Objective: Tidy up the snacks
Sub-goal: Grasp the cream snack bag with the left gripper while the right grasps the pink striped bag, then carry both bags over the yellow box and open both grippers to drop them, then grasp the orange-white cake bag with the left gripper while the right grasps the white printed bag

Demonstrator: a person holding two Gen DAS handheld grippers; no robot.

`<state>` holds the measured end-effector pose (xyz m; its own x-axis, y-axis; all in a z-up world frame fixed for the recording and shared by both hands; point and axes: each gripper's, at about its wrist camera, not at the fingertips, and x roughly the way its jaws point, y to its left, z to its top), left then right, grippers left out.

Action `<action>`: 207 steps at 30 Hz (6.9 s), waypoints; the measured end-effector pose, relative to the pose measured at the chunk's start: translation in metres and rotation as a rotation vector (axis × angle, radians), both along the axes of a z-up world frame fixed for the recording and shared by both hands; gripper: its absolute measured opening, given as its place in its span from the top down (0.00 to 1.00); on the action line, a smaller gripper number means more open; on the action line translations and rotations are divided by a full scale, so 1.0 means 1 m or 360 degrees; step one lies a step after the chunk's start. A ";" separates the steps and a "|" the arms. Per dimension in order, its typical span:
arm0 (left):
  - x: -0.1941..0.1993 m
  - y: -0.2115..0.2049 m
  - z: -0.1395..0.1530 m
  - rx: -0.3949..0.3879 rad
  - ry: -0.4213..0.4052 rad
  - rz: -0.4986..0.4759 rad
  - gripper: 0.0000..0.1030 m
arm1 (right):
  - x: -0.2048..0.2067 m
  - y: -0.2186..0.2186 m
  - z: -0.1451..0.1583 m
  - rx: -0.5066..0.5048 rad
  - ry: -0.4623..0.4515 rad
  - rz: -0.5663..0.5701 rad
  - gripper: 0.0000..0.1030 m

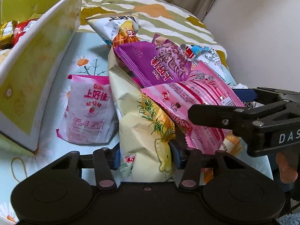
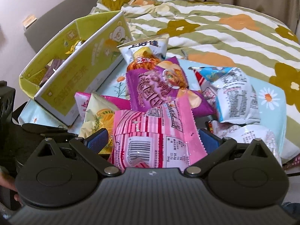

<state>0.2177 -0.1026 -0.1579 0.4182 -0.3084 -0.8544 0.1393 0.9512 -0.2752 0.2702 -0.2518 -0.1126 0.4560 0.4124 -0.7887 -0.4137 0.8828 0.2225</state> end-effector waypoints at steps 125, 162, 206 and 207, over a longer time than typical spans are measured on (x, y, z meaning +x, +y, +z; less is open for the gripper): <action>0.078 0.282 0.130 0.0136 -0.0469 0.0122 0.00 | 0.064 0.241 0.116 0.0212 -0.0377 -0.0673 0.00; 0.004 -0.070 0.035 0.0038 -0.0095 0.0029 0.01 | -0.031 -0.121 0.051 -0.0062 -0.0295 -0.0569 0.00; -0.013 -0.089 -0.021 0.0175 0.0076 0.0001 0.34 | 0.009 -0.087 -0.044 -0.0252 -0.0091 -0.0124 0.00; -0.011 -0.090 -0.021 0.0174 0.0077 0.0010 0.34 | 0.005 -0.083 -0.044 -0.0291 -0.0124 -0.0095 0.00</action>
<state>0.2064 -0.1927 -0.1787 0.3771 -0.2100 -0.9020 0.1224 0.9767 -0.1762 0.2755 -0.3344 -0.1566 0.5378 0.2357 -0.8095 -0.3688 0.9291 0.0255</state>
